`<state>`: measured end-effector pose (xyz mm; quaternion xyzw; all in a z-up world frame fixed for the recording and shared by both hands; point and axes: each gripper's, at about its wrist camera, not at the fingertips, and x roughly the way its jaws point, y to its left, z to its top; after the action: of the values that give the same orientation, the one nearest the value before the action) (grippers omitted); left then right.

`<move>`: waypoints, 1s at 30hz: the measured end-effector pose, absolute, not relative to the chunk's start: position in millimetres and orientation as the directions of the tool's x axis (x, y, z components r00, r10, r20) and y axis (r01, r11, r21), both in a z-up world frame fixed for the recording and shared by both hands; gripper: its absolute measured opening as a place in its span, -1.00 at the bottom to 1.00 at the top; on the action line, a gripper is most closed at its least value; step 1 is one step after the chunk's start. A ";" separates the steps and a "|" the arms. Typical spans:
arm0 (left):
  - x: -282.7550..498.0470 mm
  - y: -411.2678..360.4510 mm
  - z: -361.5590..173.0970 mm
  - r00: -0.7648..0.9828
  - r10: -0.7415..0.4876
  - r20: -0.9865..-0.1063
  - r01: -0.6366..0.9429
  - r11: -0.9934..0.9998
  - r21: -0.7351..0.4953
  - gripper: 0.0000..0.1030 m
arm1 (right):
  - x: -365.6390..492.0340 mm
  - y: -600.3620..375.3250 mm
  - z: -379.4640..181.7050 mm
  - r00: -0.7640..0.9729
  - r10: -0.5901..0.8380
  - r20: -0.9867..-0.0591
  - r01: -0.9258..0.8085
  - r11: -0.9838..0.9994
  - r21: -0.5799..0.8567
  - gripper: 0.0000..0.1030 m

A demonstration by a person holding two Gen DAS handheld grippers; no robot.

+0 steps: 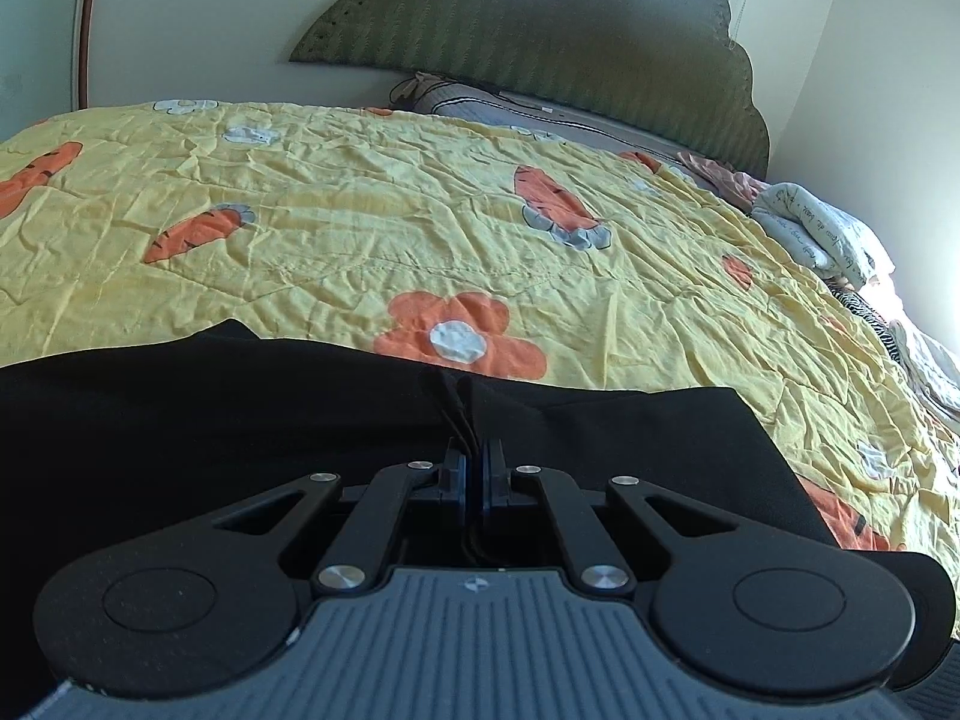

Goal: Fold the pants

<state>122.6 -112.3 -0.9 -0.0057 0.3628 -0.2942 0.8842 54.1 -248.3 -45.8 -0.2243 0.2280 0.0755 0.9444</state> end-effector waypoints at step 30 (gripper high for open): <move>126.6 -99.2 -11.6 0.564 -0.488 -0.666 0.495 0.846 -0.200 -0.90 | 33.4 -276.5 -27.9 0.869 0.072 -0.490 -0.282 0.885 -0.370 -0.83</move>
<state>126.6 -99.2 -11.6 0.0047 0.3753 -0.2778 0.8843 33.4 -276.5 -27.9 -0.2204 0.2384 0.0941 0.9411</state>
